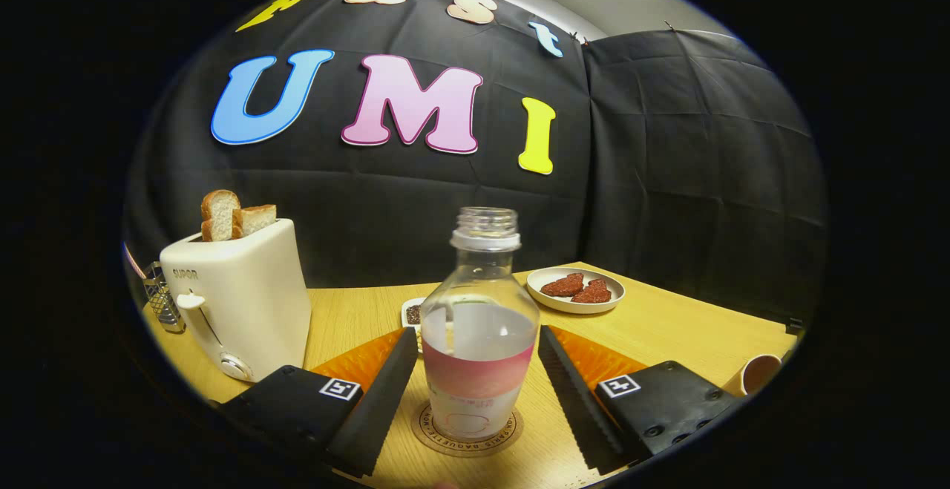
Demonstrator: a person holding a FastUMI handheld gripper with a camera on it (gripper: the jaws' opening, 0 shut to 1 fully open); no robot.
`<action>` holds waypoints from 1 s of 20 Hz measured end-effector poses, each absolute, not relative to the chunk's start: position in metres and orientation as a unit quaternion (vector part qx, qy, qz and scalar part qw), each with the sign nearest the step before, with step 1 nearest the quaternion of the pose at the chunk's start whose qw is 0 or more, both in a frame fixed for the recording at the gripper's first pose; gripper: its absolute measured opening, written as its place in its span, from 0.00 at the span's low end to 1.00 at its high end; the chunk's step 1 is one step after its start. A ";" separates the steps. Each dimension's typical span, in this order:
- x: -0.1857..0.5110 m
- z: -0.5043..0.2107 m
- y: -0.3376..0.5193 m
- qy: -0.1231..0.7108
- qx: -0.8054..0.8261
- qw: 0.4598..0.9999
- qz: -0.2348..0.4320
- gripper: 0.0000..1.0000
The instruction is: Take the bottle from table, then pour the juice into the cup, finally place the bottle on the coaster
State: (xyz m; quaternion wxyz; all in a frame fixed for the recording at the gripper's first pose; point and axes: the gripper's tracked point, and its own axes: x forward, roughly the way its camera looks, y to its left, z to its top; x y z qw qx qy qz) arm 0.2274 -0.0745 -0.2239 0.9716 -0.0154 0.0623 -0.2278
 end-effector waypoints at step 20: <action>0.136 -0.186 -0.044 0.081 -0.011 0.987 -0.141 0.99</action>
